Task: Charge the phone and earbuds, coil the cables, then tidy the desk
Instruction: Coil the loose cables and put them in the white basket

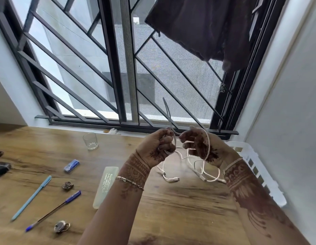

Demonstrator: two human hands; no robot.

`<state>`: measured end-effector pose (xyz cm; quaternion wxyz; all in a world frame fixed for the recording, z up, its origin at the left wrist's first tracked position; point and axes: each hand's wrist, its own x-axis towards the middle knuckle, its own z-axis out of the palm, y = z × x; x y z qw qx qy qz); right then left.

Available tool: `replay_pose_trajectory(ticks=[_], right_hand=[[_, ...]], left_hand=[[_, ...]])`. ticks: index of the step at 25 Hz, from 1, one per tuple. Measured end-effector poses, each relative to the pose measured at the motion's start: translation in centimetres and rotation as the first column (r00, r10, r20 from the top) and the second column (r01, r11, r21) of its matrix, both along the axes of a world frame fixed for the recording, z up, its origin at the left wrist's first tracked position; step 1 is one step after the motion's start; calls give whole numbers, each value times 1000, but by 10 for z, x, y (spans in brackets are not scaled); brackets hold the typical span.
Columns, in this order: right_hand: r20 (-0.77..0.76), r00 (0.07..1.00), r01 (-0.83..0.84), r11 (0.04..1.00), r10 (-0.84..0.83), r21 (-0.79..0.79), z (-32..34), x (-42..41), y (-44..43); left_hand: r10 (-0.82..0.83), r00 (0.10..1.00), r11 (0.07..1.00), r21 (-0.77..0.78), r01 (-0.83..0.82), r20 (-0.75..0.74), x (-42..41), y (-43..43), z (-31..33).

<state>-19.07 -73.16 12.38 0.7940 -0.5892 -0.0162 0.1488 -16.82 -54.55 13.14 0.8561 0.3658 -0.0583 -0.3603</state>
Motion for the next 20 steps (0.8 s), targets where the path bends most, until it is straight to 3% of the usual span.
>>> replay_pose_trajectory(ticks=[5,8,10,12,14,15,16,17,20], right_hand=[[-145,984,102,995,-100,7,3,-2,-1],[-18,971,220,917,-239,-332,8,-2,-4],[187,938,344,730,-291,-591,15,-2,-4],[383,879,476,478,-283,-738,20,-1,0],[589,795,607,166,-148,-777,22,-2,10],[668,742,670,85,-59,-737,23,-3,16],[709,705,706,91,-7,-702,23,-3,22],[702,712,690,189,-8,-699,24,-3,28],[470,875,433,617,-114,-657,26,-2,43]], left_hand=[[91,996,995,46,-90,-14,3,4,1],[123,992,992,29,-122,-25,5,5,4],[145,989,989,30,-144,-28,6,5,6],[154,988,987,43,-153,-23,5,2,7],[152,988,987,62,-150,-15,2,-2,7],[150,989,986,75,-149,-6,0,-4,8],[150,989,985,90,-150,7,-1,-7,9],[152,988,983,105,-153,20,-2,-9,9],[141,989,980,134,-145,41,-3,-17,11]])
